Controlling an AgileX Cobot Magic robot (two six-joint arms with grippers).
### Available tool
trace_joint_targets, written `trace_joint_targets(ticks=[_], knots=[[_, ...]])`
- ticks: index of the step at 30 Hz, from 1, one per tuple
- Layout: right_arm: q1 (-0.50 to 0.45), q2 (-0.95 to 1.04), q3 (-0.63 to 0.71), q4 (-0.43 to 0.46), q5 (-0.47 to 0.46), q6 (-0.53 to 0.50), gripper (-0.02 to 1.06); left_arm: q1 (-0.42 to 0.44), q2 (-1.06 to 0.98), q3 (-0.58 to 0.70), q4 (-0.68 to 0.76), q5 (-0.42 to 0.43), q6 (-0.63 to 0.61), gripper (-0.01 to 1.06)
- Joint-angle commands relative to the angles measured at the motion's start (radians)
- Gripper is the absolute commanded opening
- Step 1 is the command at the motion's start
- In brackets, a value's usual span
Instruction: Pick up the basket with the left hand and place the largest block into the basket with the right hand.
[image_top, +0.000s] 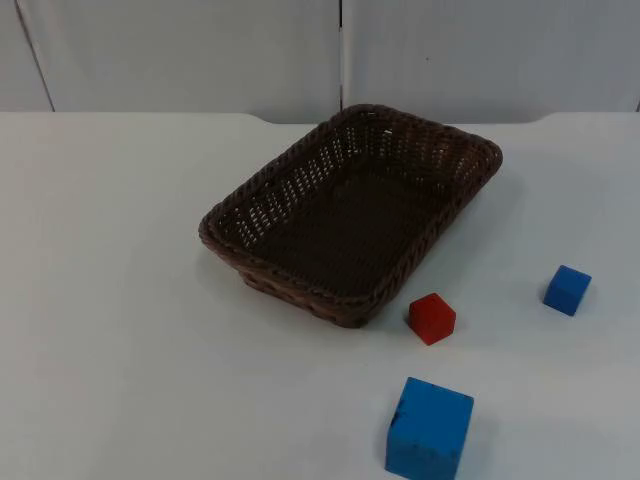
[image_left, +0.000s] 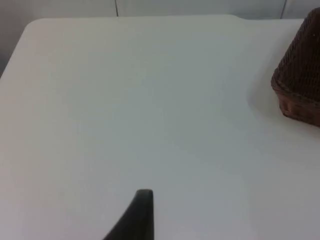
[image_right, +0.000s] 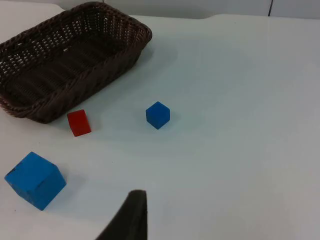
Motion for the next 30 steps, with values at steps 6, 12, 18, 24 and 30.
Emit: trace_joint_targets(ticks=[6,12,18,24,30], knots=[[-0.006,-0.004,0.001,0.004,-0.008,-0.004,1.05,0.003,0.067,-0.060,-0.007,-0.034,-0.005,1.05],[-0.006,-0.004,0.001,0.004,-0.008,-0.004,1.05,0.003,0.146,-0.123,-0.007,-0.038,-0.005,1.05],[-0.006,-0.004,0.001,0.004,-0.008,-0.004,1.05,0.003,0.202,-0.153,-0.026,-0.050,-0.005,1.05],[-0.006,-0.004,0.001,0.004,-0.008,-0.004,1.05,0.003,0.255,-0.153,-0.064,-0.109,-0.005,1.05],[-0.006,-0.004,0.001,0.004,-0.008,-0.004,1.05,0.003,0.336,-0.153,-0.075,-0.169,-0.002,1.05]])
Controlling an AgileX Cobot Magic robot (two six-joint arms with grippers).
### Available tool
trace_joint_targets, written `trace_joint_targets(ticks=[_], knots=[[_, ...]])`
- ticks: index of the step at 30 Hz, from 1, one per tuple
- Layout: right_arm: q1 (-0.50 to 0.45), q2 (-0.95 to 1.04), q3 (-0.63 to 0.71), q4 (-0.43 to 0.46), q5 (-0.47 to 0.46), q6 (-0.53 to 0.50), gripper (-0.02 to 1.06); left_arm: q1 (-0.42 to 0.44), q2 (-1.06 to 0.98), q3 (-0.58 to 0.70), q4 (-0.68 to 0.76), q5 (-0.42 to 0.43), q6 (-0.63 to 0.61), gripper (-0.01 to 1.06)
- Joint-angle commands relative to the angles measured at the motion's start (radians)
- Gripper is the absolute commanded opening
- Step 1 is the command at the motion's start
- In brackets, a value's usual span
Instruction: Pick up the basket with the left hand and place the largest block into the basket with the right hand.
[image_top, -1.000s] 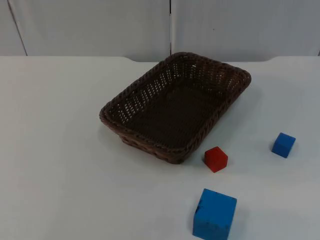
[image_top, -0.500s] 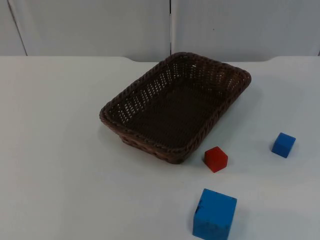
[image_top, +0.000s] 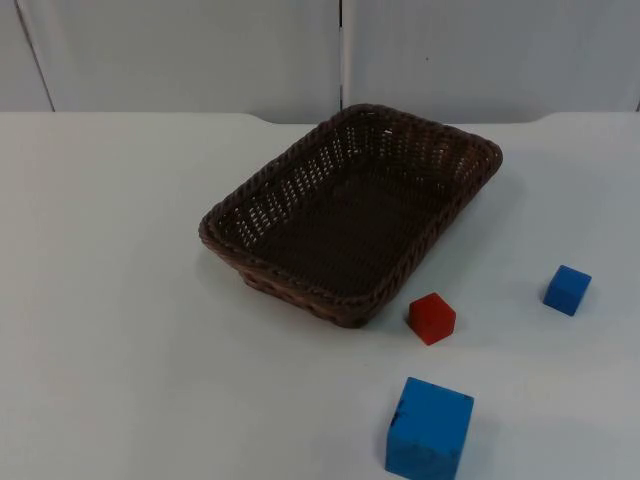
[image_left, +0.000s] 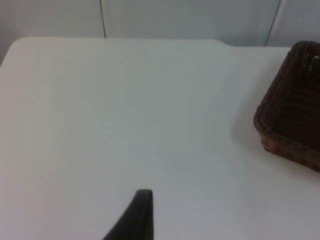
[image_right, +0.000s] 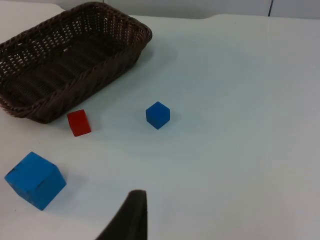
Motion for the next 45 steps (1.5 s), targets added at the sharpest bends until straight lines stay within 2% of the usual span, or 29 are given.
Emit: trace_joint_targets(ticks=[1,7,9,12,14,16,23,38,45], knots=[[-0.006,-0.004,0.001,0.004,-0.008,-0.004,1.05,0.003,0.034,-0.005,-0.022,-0.037,-0.002,1.05],[-0.006,-0.004,0.001,0.004,-0.008,-0.004,1.05,0.003,0.139,-0.005,-0.151,-0.117,0.111,1.05],[-0.006,-0.004,0.001,0.004,-0.008,-0.004,1.05,0.003,0.206,-0.005,-0.215,-0.171,0.168,1.05],[-0.006,-0.004,0.001,0.004,-0.008,-0.004,1.05,0.003,0.243,-0.005,-0.254,-0.196,0.196,1.05],[-0.006,-0.004,0.001,0.004,-0.008,-0.004,1.05,0.003,0.314,-0.012,-0.312,-0.224,0.259,1.05],[-0.006,-0.004,0.001,0.004,-0.008,-0.004,1.05,0.003,0.379,-0.041,-0.358,-0.225,0.322,1.05],[-0.006,-0.004,0.001,0.004,-0.008,-0.004,1.05,0.003,0.552,-0.155,-0.414,-0.238,0.413,1.05],[-0.006,-0.004,0.001,0.004,-0.008,-0.004,1.05,0.000,0.923,-0.465,-0.431,-0.238,0.487,1.05],[-0.006,-0.004,0.001,0.004,-0.008,-0.004,1.05,-0.061,1.068,-0.588,-0.423,-0.238,0.493,1.05]])
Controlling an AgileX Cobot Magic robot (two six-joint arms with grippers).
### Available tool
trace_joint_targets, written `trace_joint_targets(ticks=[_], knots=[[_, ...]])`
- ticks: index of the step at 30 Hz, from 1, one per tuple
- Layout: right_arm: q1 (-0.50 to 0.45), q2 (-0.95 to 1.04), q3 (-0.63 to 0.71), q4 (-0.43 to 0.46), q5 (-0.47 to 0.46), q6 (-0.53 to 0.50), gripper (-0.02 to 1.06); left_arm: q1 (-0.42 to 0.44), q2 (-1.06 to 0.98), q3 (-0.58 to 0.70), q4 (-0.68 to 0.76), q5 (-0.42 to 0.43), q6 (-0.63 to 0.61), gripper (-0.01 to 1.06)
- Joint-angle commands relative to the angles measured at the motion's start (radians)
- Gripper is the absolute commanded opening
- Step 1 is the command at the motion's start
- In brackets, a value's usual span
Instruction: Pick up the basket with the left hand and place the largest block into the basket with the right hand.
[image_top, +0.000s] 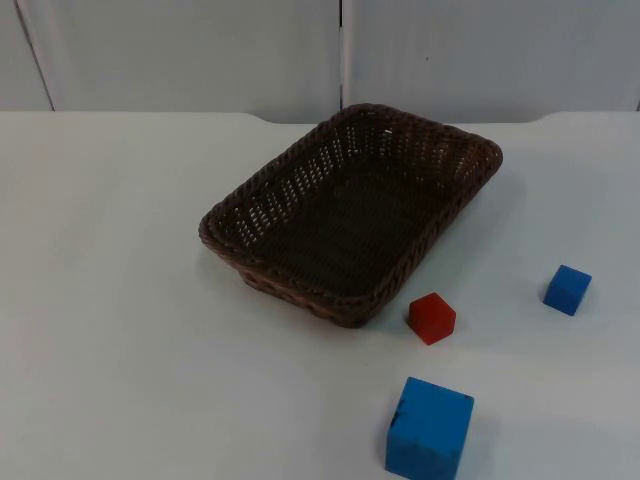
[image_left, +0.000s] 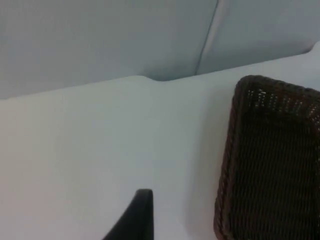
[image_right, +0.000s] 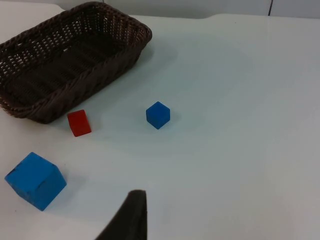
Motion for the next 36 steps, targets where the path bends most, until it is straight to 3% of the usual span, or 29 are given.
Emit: trace_joint_targets(ticks=[1,11,25,36], knots=[[-0.006,-0.004,0.001,0.004,-0.008,-0.006,1.05,-0.031,0.041,-0.038,0.001,-0.003,0.013,1.05],[-0.006,-0.004,0.001,0.002,-0.008,-0.006,1.05,-0.142,0.256,-0.188,0.077,0.001,0.014,1.05],[-0.006,-0.004,0.001,-0.002,-0.008,-0.003,1.05,-0.232,0.682,-0.575,0.160,0.200,0.009,1.05],[-0.006,-0.004,0.001,-0.004,-0.008,0.000,1.05,-0.254,0.905,-0.763,0.208,0.206,-0.005,1.05]])
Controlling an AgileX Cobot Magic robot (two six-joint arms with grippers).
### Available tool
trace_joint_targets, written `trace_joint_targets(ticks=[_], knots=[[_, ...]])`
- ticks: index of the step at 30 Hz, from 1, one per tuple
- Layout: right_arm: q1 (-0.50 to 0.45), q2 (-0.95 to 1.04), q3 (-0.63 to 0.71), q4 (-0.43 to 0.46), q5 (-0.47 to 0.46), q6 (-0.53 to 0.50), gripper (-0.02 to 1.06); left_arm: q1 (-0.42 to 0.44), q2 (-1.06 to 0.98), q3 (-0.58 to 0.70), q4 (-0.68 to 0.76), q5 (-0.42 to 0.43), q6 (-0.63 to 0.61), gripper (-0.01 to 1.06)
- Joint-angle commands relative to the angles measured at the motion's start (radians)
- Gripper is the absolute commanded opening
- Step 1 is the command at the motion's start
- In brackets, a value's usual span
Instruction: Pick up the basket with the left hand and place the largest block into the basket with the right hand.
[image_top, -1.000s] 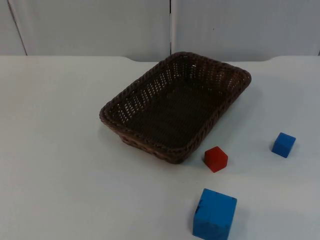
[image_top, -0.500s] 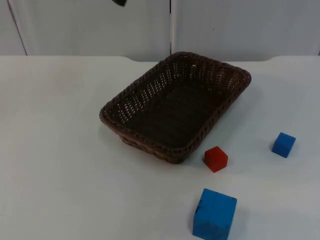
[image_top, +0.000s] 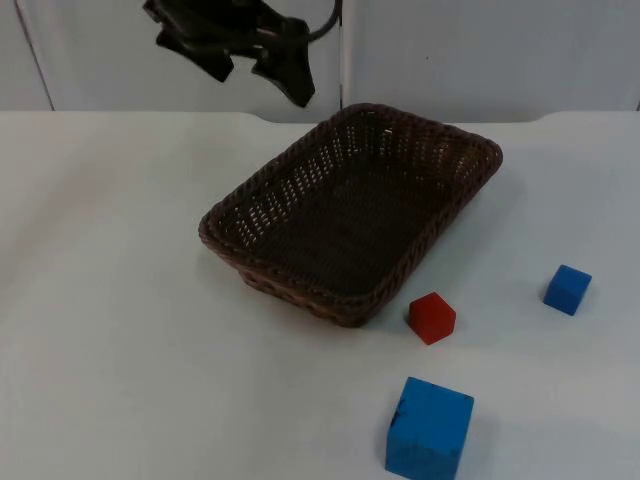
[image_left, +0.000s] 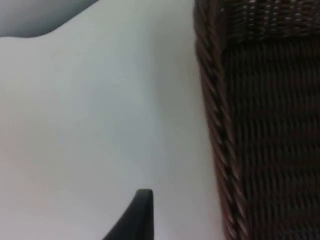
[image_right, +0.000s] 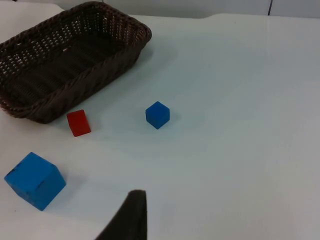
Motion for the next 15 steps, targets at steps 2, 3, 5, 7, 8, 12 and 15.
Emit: trace_joint_targets(ticks=[2,3,5,7,8,12,15], knots=[[-0.006,-0.004,0.001,-0.004,-0.008,0.000,1.05,-0.005,0.060,-0.072,0.007,0.019,-0.008,1.05],[-0.006,-0.004,0.001,-0.004,-0.008,0.000,1.05,-0.005,0.088,-0.100,0.007,0.031,-0.008,1.05],[-0.006,-0.004,0.001,-0.004,-0.008,0.000,1.05,-0.005,0.115,-0.129,0.007,0.050,-0.008,1.04],[-0.006,-0.004,0.001,-0.004,-0.008,0.000,1.05,-0.005,0.170,-0.186,0.007,0.092,-0.016,1.03],[-0.006,-0.004,0.001,-0.004,-0.008,0.000,1.05,-0.005,0.197,-0.216,0.007,0.110,-0.023,1.02],[-0.006,-0.004,0.001,-0.004,-0.008,0.000,1.05,-0.005,0.266,-0.286,0.007,0.137,-0.037,1.02],[-0.006,-0.004,0.001,-0.004,-0.008,0.000,1.05,-0.005,0.316,-0.329,0.003,0.141,-0.068,1.02]])
